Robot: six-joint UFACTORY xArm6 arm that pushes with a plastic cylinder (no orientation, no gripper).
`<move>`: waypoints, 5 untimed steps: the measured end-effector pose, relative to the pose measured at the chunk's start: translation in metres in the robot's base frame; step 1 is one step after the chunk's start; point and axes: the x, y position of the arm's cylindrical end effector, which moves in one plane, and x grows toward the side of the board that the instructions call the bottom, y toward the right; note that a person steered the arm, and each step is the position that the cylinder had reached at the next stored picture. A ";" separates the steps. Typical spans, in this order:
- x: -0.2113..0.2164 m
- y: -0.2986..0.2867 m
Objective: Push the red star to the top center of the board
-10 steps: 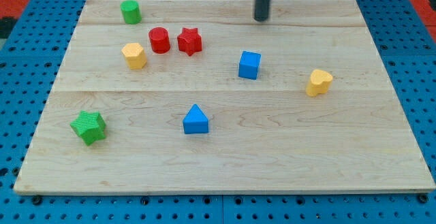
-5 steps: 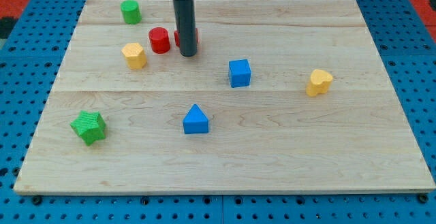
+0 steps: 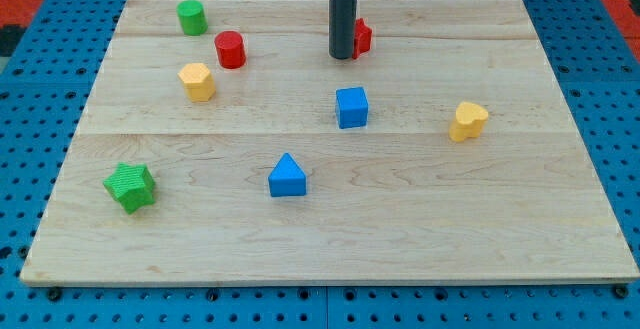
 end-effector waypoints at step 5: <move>0.003 0.051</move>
